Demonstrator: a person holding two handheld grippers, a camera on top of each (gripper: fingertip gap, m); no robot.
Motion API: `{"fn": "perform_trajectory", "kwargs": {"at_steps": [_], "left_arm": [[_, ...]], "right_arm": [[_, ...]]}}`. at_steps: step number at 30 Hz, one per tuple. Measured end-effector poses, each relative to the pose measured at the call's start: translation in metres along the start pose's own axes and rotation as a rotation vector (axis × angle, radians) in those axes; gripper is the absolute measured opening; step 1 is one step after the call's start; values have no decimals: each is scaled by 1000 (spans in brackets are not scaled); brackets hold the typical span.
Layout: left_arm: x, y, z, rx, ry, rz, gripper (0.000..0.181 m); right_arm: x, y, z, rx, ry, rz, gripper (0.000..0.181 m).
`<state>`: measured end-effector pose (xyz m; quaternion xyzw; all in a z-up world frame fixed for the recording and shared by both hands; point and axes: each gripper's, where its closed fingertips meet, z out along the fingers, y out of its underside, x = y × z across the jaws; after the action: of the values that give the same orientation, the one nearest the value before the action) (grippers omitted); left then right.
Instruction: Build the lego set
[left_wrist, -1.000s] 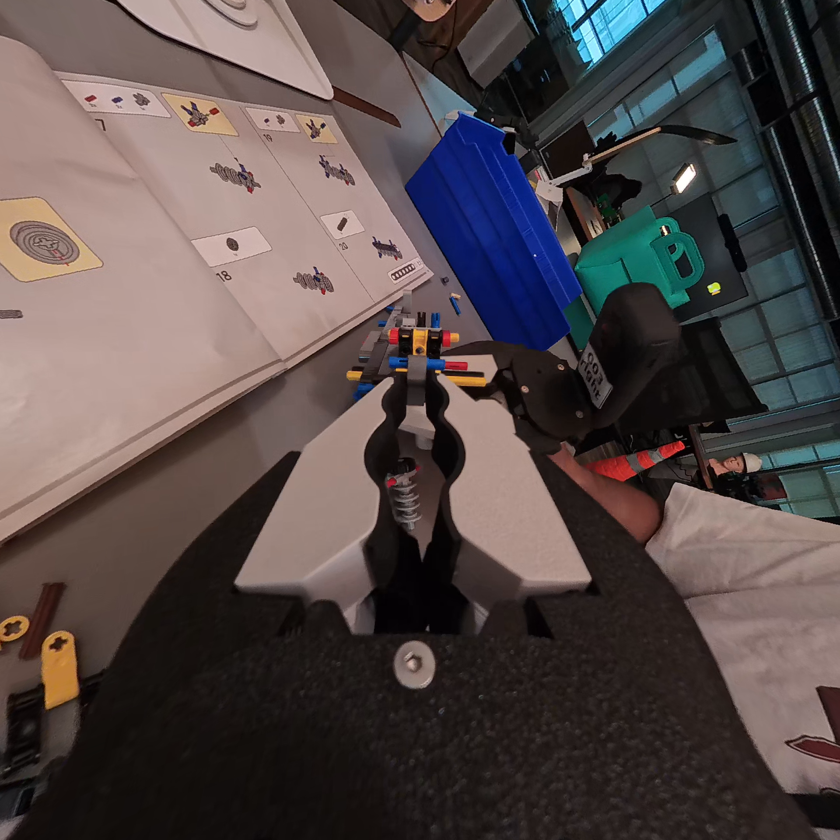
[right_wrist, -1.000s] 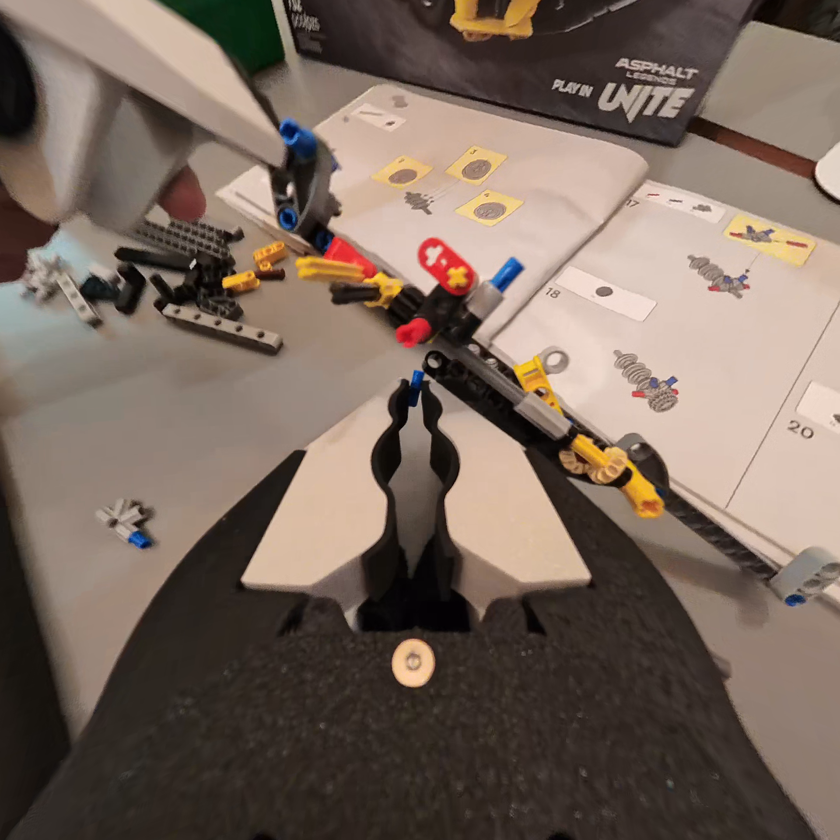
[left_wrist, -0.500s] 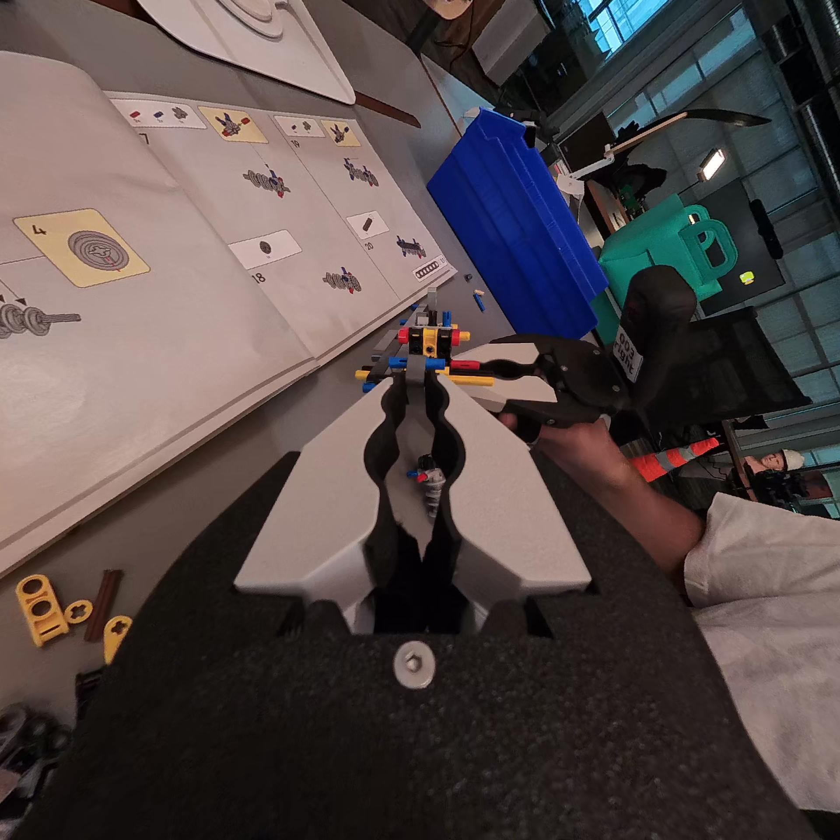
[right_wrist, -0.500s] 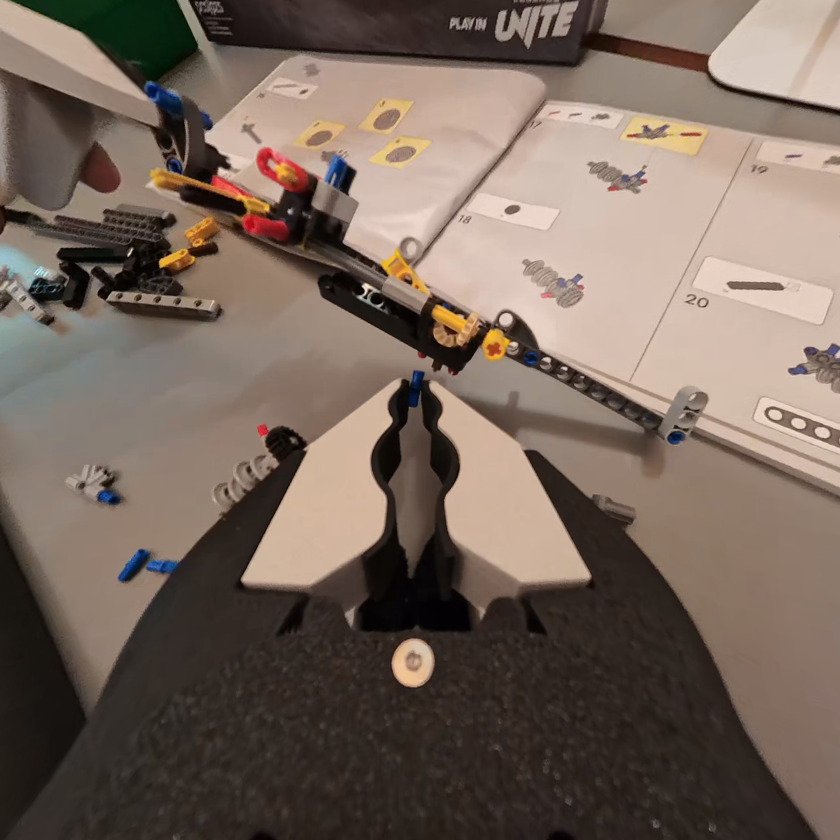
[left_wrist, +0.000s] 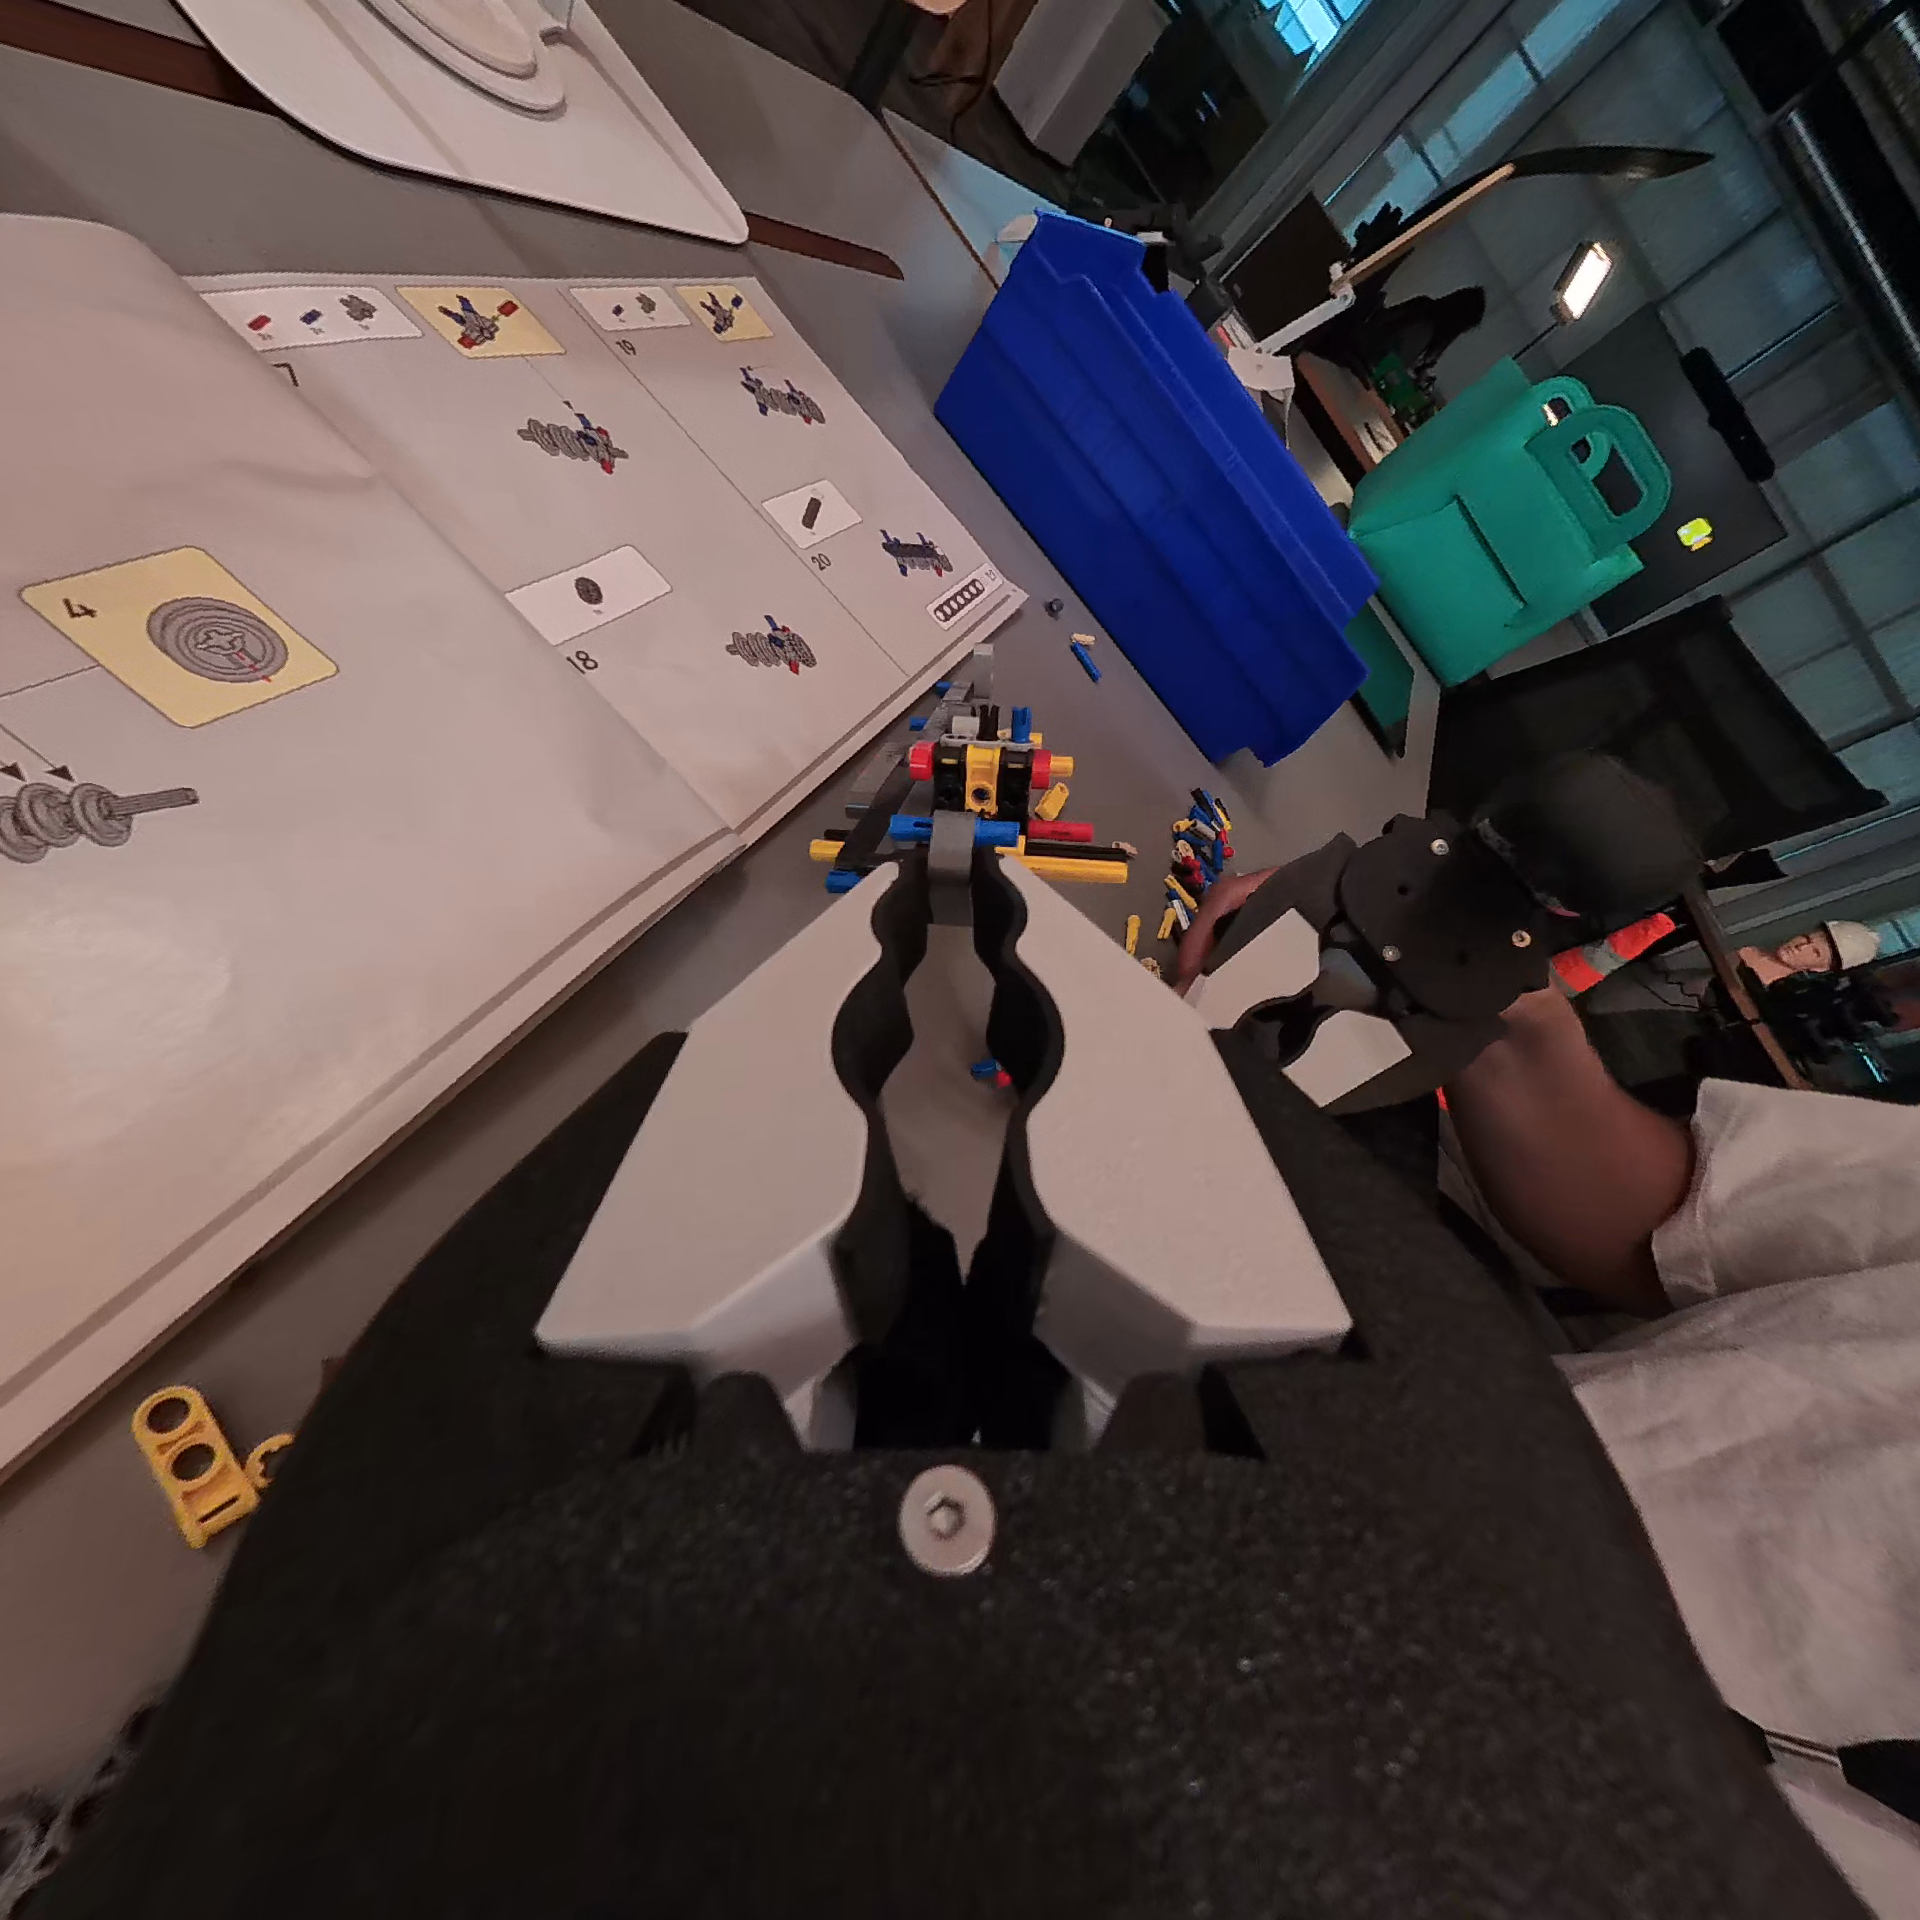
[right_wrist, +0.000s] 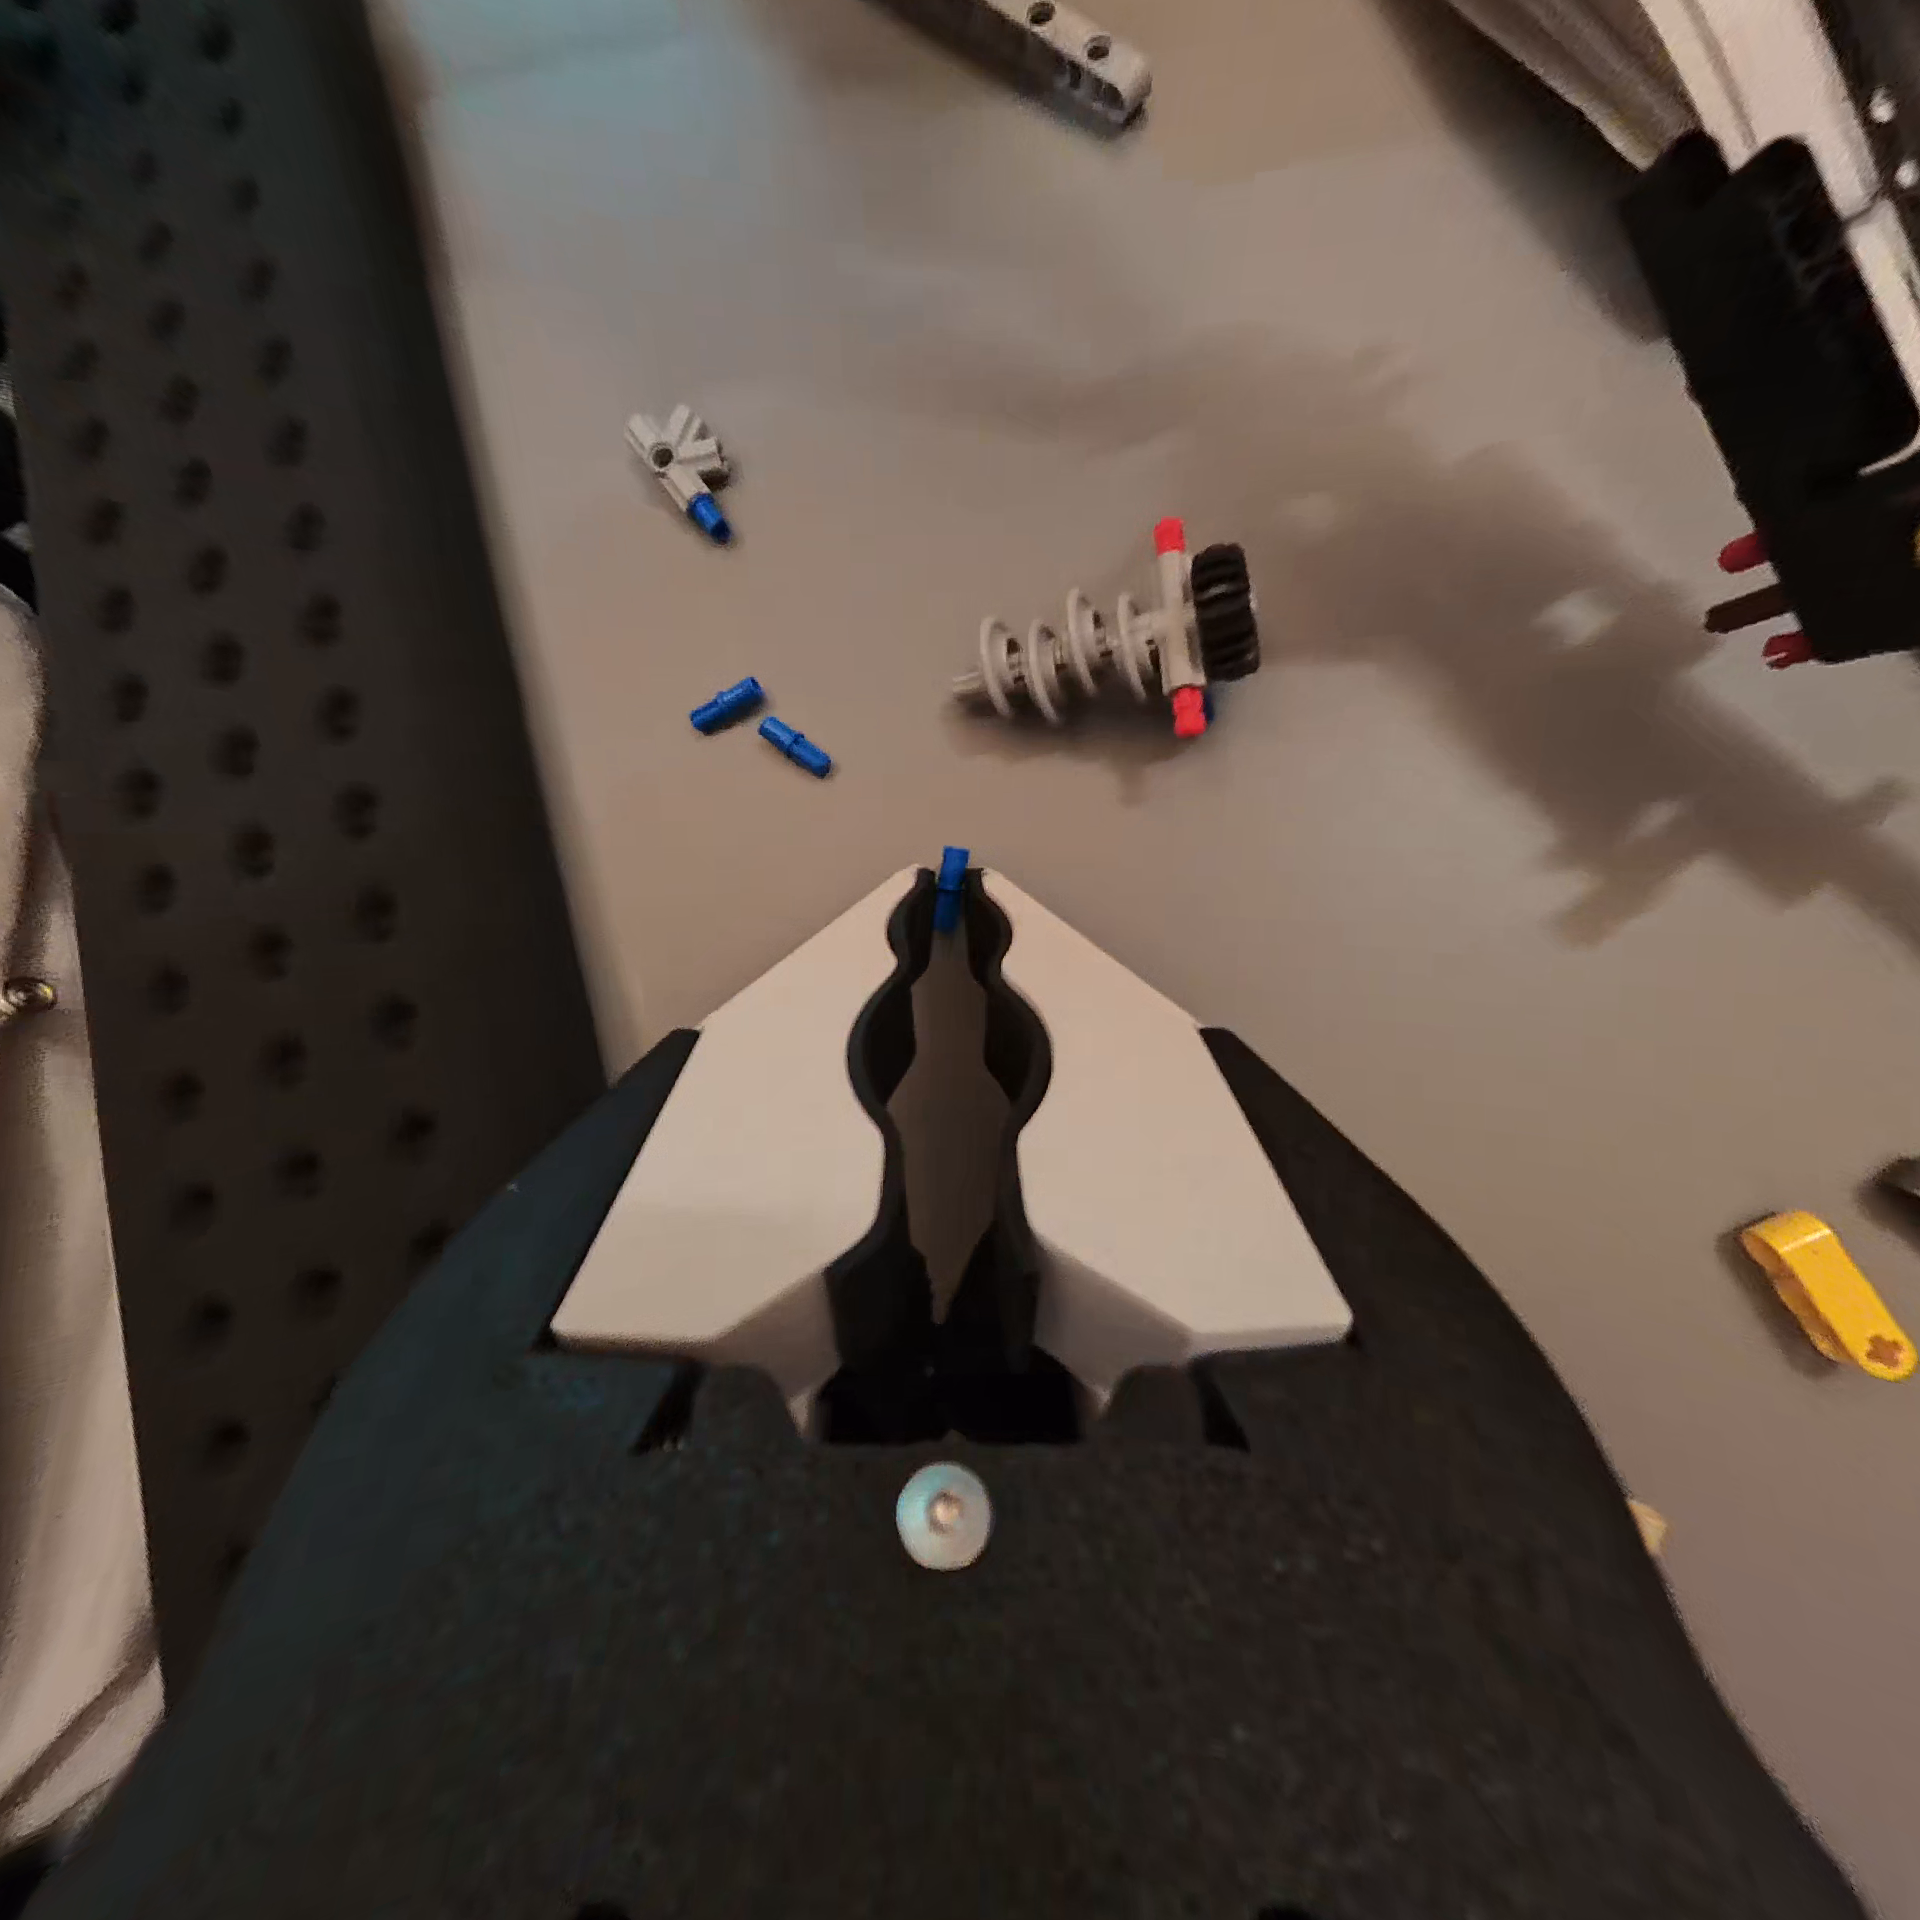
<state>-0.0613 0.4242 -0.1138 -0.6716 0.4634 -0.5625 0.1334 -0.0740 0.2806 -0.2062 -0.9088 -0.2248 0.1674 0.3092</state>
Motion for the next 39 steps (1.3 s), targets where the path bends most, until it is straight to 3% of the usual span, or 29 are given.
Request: {"fn": "perform_trajectory", "kwargs": {"at_steps": [5, 7, 10, 12, 14, 17, 23, 29, 35, 39], "left_arm": [[0, 1, 0, 5, 2, 9, 7], [0, 1, 0, 10, 7, -1, 7], [-1, 2, 1, 11, 19, -33, 7], [-1, 2, 1, 14, 25, -44, 7], [0, 1, 2, 13, 27, -43, 7], [1, 1, 3, 11, 30, -41, 7], [-1, 3, 2, 11, 13, 13, 7], [5, 8, -5, 3, 50, 133, 7], [0, 40, -9, -103, 11, 404, 7], [-5, 60, -10, -178, -35, 578, 6]], "right_arm": [[1, -3, 0, 3, 6, -6, 13], [7, -14, -9, 85, 0, 31, 15], [52, -33, -26, 232, 116, 182, 19], [89, -36, -33, 293, 207, 343, 32], [104, -41, -28, 321, 184, 401, 56], [114, -48, -17, 317, 187, 414, 69], [102, -56, -7, 352, 55, 461, 59], [83, -48, -22, 364, -84, 506, 27], [81, -50, -25, 391, -236, 684, 23], [77, -38, -9, 257, -186, 630, 24]]}}
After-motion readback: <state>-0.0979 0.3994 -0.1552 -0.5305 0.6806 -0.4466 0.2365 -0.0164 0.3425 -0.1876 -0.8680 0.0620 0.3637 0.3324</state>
